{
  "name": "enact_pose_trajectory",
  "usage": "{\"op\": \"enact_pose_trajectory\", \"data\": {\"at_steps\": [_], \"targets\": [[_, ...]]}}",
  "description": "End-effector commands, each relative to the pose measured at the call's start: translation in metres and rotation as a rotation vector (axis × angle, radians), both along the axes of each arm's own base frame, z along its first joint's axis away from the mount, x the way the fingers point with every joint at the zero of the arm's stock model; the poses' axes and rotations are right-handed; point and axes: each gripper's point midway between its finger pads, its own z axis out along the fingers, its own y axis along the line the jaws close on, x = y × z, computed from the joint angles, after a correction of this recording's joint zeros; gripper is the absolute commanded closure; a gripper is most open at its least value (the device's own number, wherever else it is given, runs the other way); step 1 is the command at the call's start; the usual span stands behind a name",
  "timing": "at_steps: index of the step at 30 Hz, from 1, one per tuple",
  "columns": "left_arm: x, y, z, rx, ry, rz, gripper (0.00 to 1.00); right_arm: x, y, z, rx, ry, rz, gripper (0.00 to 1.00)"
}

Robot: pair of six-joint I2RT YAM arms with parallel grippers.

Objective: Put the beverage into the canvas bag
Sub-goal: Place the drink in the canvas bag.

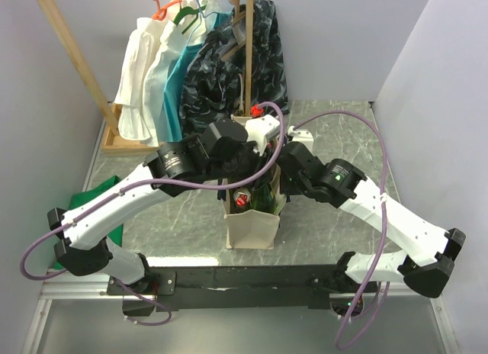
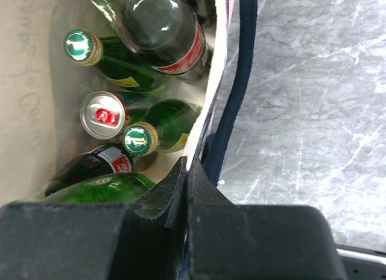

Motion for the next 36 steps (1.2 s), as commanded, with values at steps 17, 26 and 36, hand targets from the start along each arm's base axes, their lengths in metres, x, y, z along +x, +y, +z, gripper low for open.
{"op": "enact_pose_trajectory", "data": {"at_steps": [17, 26, 36], "targets": [[-0.008, -0.007, 0.063, -0.258, -0.088, -0.012, 0.99, 0.013, -0.004, 0.058, 0.163, -0.194, -0.063, 0.50], [-0.004, -0.010, 0.044, -0.220, -0.087, 0.004, 0.99, 0.013, -0.016, 0.057, 0.134, -0.200, -0.110, 0.48], [0.000, -0.015, 0.020, -0.194, -0.079, 0.021, 0.99, 0.014, -0.010, 0.048, 0.125, -0.178, -0.086, 0.56]]}}
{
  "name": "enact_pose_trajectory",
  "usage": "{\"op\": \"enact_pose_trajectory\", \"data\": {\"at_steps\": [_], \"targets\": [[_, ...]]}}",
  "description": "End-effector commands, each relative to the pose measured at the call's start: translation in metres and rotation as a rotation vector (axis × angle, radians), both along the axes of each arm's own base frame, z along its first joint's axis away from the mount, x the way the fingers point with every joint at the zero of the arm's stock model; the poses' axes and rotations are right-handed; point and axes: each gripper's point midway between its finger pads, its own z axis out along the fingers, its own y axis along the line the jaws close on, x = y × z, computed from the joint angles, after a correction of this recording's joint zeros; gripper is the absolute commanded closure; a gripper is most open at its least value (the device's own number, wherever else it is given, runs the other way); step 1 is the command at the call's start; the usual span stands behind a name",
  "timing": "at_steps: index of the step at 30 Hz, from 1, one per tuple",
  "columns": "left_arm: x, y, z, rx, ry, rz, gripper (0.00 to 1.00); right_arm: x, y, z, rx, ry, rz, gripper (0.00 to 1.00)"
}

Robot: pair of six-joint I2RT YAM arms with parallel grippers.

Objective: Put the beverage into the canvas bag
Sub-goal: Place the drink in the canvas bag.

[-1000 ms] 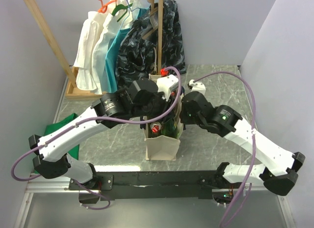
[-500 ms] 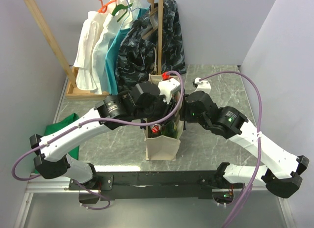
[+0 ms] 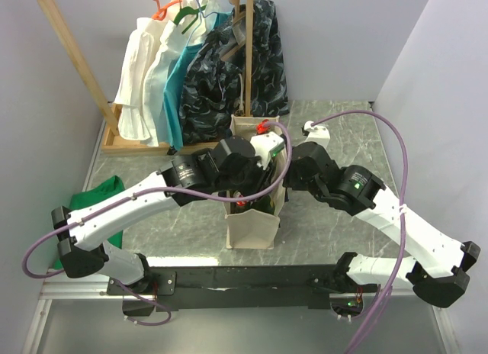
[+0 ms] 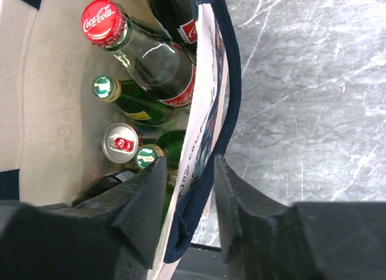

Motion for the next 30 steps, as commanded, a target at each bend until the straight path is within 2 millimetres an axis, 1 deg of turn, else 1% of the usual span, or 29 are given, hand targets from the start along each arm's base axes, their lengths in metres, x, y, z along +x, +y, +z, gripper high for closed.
{"op": "enact_pose_trajectory", "data": {"at_steps": [1, 2, 4, 5, 8, 24, 30], "targets": [[0.003, -0.010, 0.066, -0.240, -0.095, 0.016, 0.99, 0.004, 0.004, 0.011, 0.033, -0.023, -0.010, 0.57], [0.003, -0.011, 0.061, -0.231, -0.092, 0.016, 0.99, 0.005, 0.005, 0.011, 0.036, -0.024, -0.010, 0.57], [0.004, -0.012, 0.058, -0.235, -0.097, 0.018, 0.99, 0.005, 0.006, 0.007, 0.032, -0.016, -0.004, 0.58], [0.004, -0.013, 0.050, -0.226, -0.091, 0.019, 0.99, 0.006, 0.007, 0.006, 0.031, -0.015, -0.005, 0.58], [0.004, -0.015, 0.045, -0.228, -0.084, 0.018, 0.99, 0.006, 0.008, 0.004, 0.035, -0.013, -0.002, 0.58], [0.002, -0.019, 0.033, -0.227, -0.051, 0.023, 0.99, 0.003, 0.004, -0.005, 0.033, 0.001, 0.001, 0.59], [-0.002, -0.020, 0.020, -0.210, -0.024, 0.012, 0.99, 0.002, 0.000, -0.001, 0.040, -0.009, -0.006, 0.59]]}}
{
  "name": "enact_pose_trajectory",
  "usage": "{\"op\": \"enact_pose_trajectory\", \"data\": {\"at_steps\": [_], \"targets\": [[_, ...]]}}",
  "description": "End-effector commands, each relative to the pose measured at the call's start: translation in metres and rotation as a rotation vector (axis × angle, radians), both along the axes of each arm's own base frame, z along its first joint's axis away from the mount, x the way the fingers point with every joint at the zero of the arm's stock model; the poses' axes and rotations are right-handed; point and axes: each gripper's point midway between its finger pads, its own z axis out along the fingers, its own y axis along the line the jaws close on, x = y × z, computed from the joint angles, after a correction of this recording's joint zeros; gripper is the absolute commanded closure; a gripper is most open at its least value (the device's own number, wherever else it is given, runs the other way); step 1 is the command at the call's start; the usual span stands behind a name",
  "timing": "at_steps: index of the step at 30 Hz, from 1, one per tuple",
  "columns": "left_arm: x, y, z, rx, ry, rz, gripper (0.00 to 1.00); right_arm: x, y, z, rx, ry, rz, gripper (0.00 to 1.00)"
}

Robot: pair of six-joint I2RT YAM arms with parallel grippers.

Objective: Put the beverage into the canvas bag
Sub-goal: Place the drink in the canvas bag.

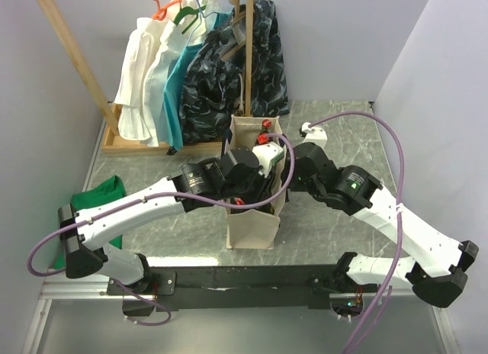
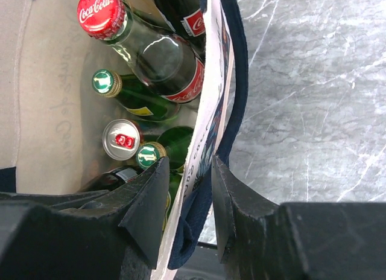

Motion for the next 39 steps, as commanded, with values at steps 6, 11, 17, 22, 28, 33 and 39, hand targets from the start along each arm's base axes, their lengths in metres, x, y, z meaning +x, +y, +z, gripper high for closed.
{"op": "enact_pose_trajectory", "data": {"at_steps": [6, 11, 17, 22, 28, 33, 39], "targets": [[-0.005, -0.017, 0.054, -0.221, -0.042, -0.015, 0.99, 0.000, -0.009, 0.010, 0.028, -0.038, -0.028, 0.59], [-0.007, -0.021, 0.043, -0.203, -0.021, -0.026, 0.99, -0.001, -0.012, 0.011, 0.027, -0.041, -0.037, 0.59], [-0.007, -0.022, 0.036, -0.192, -0.015, -0.025, 0.99, -0.002, -0.017, 0.011, 0.028, -0.043, -0.048, 0.59], [-0.006, -0.022, 0.027, -0.183, -0.012, -0.020, 0.99, -0.004, -0.023, 0.007, 0.018, -0.044, -0.064, 0.59], [-0.005, -0.025, 0.017, -0.166, -0.005, -0.021, 0.99, -0.006, -0.037, 0.001, -0.004, -0.045, -0.116, 0.58], [-0.005, -0.027, 0.007, -0.146, 0.003, -0.026, 0.99, -0.005, -0.058, -0.002, -0.045, -0.047, -0.225, 0.57], [-0.004, -0.029, -0.001, -0.127, 0.005, -0.034, 0.99, -0.008, -0.087, -0.005, -0.057, -0.059, -0.355, 0.55]]}}
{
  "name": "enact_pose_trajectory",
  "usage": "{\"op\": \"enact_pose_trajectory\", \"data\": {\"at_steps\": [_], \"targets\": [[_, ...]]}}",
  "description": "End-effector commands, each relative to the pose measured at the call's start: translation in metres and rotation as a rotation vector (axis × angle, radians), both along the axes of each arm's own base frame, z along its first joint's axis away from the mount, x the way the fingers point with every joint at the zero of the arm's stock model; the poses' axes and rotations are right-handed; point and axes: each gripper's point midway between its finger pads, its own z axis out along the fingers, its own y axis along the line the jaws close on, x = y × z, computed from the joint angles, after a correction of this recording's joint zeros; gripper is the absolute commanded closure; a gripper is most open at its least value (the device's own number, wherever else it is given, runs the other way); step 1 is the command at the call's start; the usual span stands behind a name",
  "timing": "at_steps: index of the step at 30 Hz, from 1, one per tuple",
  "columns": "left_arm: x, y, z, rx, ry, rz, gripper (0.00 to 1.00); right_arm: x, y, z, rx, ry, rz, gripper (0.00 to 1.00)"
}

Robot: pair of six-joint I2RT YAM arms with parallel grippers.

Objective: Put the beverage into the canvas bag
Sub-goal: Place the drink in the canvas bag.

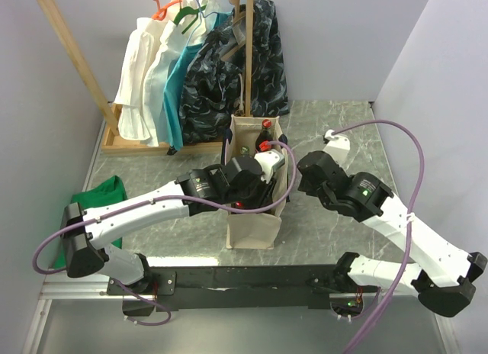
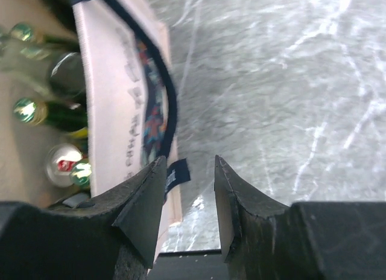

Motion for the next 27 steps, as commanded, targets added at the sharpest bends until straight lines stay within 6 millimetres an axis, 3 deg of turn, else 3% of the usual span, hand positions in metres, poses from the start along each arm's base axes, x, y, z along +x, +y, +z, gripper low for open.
{"op": "enact_pose_trajectory", "data": {"at_steps": [1, 11, 27], "targets": [[-0.001, -0.025, 0.029, -0.138, -0.035, -0.038, 0.99, 0.000, -0.032, 0.004, -0.002, -0.050, -0.141, 0.55], [0.003, -0.025, 0.018, -0.103, -0.037, -0.023, 0.99, -0.002, -0.041, -0.002, 0.025, -0.043, -0.169, 0.55], [0.010, -0.016, -0.009, 0.002, -0.025, 0.030, 0.99, 0.003, -0.035, -0.006, 0.031, -0.033, -0.148, 0.55]]}}
